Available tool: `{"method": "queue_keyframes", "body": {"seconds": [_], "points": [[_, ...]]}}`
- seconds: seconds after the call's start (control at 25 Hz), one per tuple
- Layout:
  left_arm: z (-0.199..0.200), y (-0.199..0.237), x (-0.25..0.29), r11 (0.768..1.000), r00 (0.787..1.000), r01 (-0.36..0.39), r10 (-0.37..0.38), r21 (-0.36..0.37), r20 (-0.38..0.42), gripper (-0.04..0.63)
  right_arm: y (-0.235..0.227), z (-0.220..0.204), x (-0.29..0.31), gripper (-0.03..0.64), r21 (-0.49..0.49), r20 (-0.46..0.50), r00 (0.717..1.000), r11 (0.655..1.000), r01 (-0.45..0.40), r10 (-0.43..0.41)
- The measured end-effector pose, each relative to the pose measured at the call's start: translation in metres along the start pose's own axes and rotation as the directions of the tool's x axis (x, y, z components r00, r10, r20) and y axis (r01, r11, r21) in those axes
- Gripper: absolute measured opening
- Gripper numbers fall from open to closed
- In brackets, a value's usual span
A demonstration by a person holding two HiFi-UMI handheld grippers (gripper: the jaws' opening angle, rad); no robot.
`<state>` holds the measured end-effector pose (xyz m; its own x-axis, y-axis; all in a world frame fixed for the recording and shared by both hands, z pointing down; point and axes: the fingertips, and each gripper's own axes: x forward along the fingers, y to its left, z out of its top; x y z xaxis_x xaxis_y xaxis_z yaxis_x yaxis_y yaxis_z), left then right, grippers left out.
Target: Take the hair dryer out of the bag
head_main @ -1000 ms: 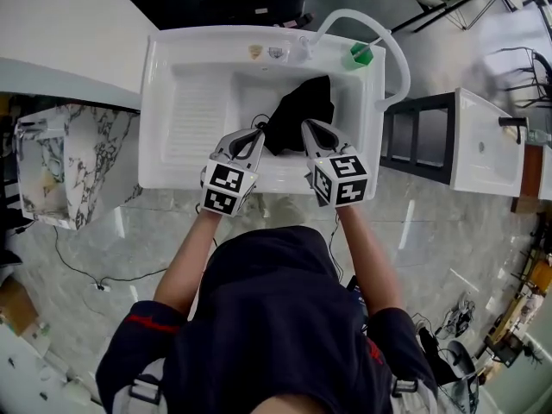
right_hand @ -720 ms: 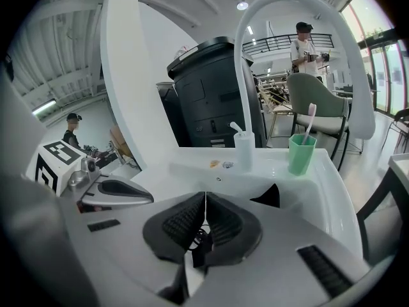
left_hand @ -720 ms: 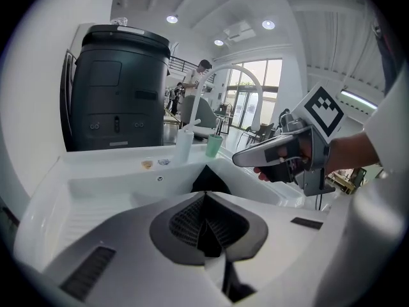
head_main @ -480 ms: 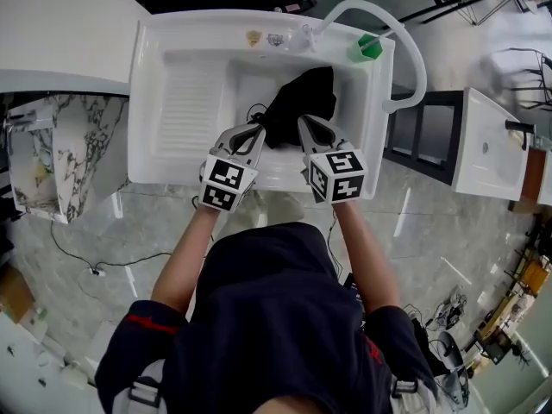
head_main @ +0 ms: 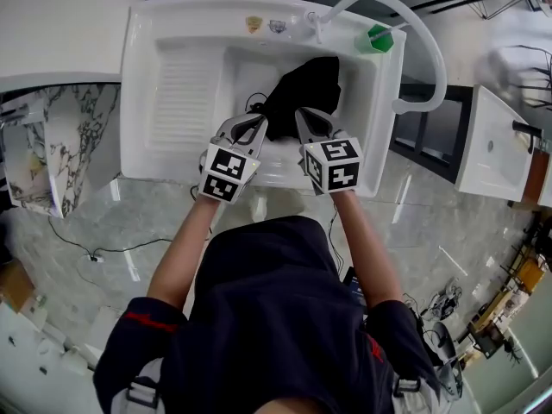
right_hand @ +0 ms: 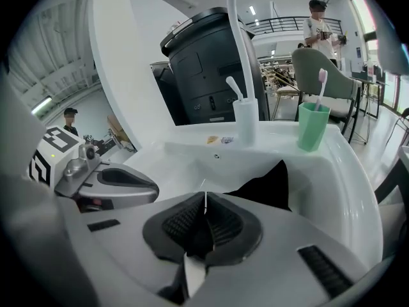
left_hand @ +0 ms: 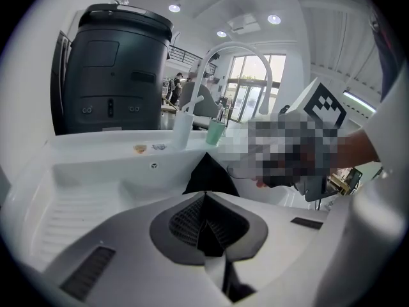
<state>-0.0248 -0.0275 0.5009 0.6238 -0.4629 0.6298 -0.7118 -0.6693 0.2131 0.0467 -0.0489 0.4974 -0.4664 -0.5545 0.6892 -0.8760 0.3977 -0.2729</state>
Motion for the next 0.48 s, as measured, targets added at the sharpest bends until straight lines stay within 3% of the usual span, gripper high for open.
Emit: {"method": "queue_keyframes", "body": {"seconds": [0.48], "points": [[-0.015, 0.011, 0.005, 0.999, 1.000, -0.014, 0.013, -0.031, -0.028, 0.015, 0.003, -0.032, 0.038, 0.049, -0.073, -0.148, 0.989, 0.997, -0.011, 0.000]]}}
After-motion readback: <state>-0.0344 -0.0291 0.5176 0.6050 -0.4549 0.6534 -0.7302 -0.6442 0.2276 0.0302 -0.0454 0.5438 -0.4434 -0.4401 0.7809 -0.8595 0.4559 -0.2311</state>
